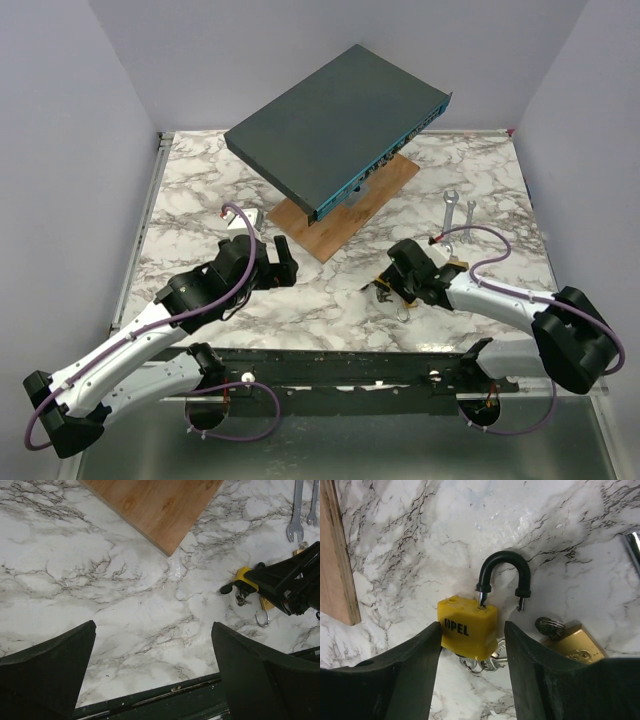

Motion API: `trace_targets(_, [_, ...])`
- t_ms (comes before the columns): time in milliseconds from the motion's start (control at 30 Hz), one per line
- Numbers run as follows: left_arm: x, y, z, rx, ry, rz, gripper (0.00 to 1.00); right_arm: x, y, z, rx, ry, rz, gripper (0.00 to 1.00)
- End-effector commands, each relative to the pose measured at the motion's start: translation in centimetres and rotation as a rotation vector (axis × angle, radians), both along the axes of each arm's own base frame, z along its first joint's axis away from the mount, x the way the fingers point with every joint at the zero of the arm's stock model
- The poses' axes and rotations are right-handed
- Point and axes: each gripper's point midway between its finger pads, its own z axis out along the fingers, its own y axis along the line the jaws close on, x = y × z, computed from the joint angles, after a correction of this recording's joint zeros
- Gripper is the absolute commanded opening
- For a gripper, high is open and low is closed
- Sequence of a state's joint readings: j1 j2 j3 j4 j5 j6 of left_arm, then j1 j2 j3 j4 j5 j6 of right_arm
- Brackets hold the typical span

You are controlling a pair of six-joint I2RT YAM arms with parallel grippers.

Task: Lock with the key
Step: Pick up the lock from the center of the board.

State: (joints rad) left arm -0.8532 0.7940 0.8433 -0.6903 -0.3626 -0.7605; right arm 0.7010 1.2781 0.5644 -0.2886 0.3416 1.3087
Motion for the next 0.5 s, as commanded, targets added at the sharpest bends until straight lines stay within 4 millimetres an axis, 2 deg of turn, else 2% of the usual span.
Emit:
trace_targets(0, [-0.2,-0.3,1.0,-0.014,-0.001,-0.014,0.98,0.8,0.3,-0.6,-0.007,-0.013,-0.014,0.54])
trace_targets(200, [-0.2,-0.4,0.9,-0.017,0.012,-0.011,0.98,0.4,0.8,-1.7,0.003,0.012,0.009,0.54])
trace_targets(233, [-0.3,-0.5,0.7,-0.015,0.017,-0.011,0.98,0.5,0.8,-1.7,-0.001,0.013,0.012,0.52])
trace_targets(300, [-0.4,-0.6,0.5,-0.015,0.029,-0.016,0.98,0.5,0.8,-1.6,-0.005,0.007,0.030,0.39])
trace_targets(367, [-0.5,-0.9,0.2,-0.019,0.045,-0.023,0.99,0.8,1.2,-0.6,-0.006,-0.019,0.061,0.30])
trace_targets(467, [-0.8,-1.3,-0.4,-0.032,0.075,-0.028,0.98,1.5,1.9,1.3,-0.011,-0.078,0.143,0.25])
